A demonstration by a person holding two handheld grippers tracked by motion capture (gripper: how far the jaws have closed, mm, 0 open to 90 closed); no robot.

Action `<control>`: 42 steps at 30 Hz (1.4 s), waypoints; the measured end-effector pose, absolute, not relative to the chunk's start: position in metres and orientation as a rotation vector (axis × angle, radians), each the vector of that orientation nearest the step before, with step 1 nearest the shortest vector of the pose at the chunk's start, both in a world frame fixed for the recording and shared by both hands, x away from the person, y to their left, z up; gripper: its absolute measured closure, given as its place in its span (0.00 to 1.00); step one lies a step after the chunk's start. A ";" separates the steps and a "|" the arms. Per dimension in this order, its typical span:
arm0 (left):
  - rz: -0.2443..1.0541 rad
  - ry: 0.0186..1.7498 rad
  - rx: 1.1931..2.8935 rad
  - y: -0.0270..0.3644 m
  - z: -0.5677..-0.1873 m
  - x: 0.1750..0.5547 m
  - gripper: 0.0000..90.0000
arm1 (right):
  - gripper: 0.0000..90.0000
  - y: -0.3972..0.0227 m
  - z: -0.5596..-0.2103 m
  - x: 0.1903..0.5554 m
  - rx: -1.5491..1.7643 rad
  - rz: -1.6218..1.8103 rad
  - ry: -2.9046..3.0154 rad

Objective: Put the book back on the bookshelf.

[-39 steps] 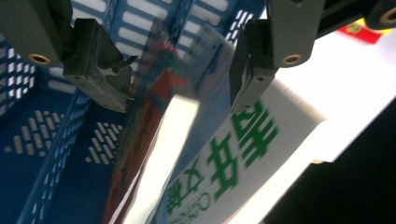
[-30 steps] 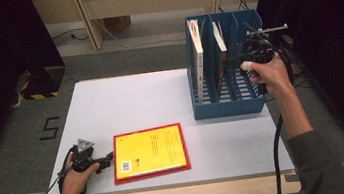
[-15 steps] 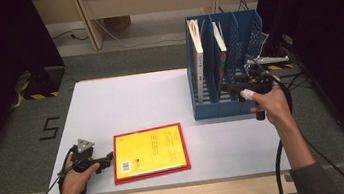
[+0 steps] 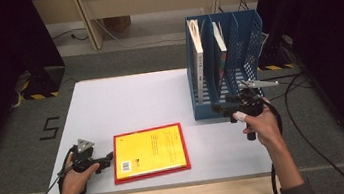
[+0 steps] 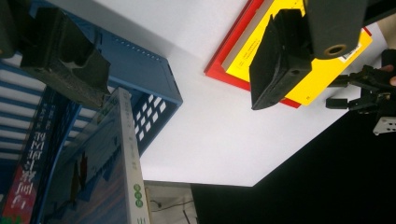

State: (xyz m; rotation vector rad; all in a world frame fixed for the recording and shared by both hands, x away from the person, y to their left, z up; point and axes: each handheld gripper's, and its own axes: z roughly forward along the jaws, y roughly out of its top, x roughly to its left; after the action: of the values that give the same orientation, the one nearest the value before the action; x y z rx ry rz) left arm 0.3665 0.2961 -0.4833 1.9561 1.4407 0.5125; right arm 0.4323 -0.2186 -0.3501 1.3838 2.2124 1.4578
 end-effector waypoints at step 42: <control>0.518 1.399 1.937 0.299 -0.475 0.362 0.17 | 0.24 -0.159 -0.435 0.410 1.403 1.282 2.557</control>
State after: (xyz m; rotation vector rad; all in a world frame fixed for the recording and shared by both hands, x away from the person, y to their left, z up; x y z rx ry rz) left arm 0.3624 0.2985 -0.4750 1.9368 1.3989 0.5180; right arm 0.4099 -0.1588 -0.4348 1.4027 2.5569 1.2815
